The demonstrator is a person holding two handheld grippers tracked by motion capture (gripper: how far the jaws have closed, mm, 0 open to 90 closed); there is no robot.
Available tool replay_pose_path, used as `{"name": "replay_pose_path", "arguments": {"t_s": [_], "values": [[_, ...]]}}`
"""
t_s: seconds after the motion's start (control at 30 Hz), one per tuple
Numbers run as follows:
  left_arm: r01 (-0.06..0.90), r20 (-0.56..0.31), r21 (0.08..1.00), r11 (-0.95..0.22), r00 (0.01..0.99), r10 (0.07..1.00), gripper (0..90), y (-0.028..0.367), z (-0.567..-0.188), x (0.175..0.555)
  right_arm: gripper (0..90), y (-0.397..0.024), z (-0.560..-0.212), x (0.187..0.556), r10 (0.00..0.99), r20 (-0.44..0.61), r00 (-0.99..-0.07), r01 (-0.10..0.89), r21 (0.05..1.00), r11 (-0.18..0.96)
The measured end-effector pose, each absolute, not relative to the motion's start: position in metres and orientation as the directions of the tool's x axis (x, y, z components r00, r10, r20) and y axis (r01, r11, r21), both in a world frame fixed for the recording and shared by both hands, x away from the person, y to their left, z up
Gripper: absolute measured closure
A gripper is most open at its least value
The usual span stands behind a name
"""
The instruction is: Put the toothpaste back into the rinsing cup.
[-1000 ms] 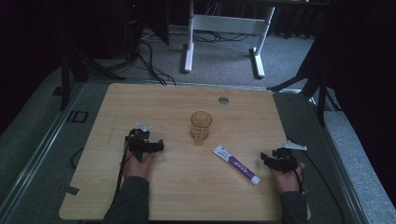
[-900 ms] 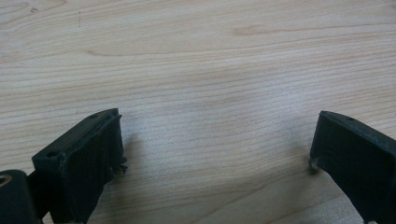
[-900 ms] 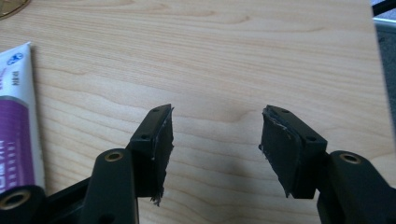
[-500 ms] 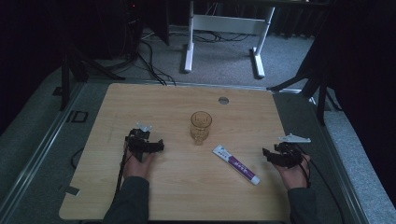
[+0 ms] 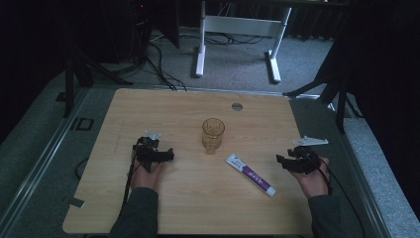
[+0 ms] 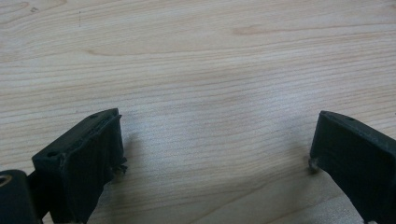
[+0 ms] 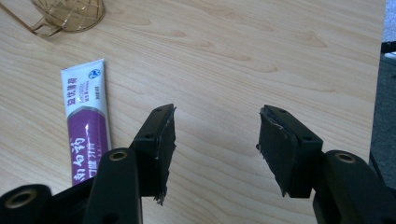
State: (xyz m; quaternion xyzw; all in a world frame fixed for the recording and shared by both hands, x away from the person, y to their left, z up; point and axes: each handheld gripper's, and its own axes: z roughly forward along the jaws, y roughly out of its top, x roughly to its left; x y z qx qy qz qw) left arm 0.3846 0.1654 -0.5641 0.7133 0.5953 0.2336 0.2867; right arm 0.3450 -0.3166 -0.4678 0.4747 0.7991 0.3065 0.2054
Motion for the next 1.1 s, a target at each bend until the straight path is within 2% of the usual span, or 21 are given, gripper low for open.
{"name": "replay_pose_path", "arguments": {"t_s": [1.1], "values": [[0.715,-0.008,0.687,-0.126,0.182,0.983,2.7,0.165,-0.564,0.384,52.8,-0.296,-0.435,0.346,0.841,-0.091,-0.534,0.626,0.625,0.465]]}}
